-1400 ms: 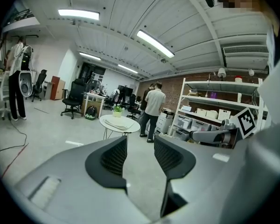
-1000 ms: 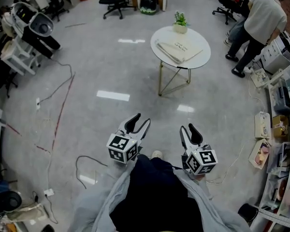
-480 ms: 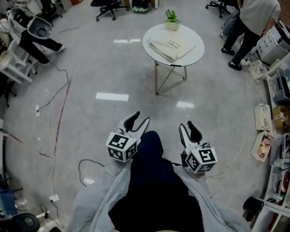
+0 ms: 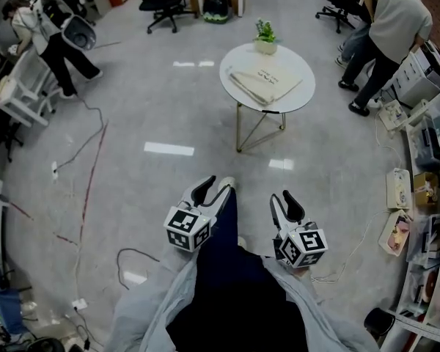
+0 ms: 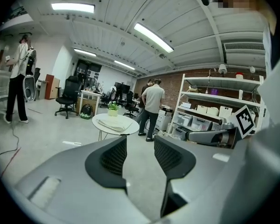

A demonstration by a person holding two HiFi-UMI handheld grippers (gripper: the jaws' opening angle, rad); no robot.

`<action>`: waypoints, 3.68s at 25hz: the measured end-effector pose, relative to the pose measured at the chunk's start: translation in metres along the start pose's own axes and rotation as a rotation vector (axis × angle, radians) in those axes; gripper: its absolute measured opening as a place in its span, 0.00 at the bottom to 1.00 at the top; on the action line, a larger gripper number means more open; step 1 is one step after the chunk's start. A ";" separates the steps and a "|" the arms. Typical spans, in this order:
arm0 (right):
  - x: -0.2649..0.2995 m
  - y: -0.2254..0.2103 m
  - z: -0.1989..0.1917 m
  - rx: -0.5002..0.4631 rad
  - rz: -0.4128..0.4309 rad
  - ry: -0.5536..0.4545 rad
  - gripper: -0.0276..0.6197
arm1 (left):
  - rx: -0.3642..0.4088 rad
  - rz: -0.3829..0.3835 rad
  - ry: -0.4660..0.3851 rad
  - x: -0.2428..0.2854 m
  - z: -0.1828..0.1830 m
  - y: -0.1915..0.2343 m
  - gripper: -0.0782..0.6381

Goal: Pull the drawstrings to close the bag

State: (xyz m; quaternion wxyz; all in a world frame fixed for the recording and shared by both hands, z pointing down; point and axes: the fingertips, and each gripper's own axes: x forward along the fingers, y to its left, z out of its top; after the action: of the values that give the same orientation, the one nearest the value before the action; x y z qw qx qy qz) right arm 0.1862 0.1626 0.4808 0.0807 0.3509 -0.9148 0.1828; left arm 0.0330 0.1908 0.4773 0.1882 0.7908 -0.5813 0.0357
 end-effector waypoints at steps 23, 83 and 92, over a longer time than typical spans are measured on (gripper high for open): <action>0.190 -0.069 0.123 -0.005 -0.036 -0.045 0.26 | 0.025 -0.033 -0.010 0.149 0.121 0.142 0.36; 0.359 -0.261 -0.003 0.740 -0.611 0.178 0.35 | -0.359 0.009 0.637 0.473 0.042 0.382 0.49; 0.383 -0.254 -0.020 0.776 -0.557 0.257 0.35 | -0.202 0.156 0.698 0.478 0.026 0.387 0.30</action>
State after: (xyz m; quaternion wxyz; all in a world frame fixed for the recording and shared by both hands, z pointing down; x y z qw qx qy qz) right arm 0.0731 -0.2381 0.6758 0.1021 0.5607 -0.6335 0.5233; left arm -0.1790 -0.3488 0.6838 0.4488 0.6617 -0.5413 0.2600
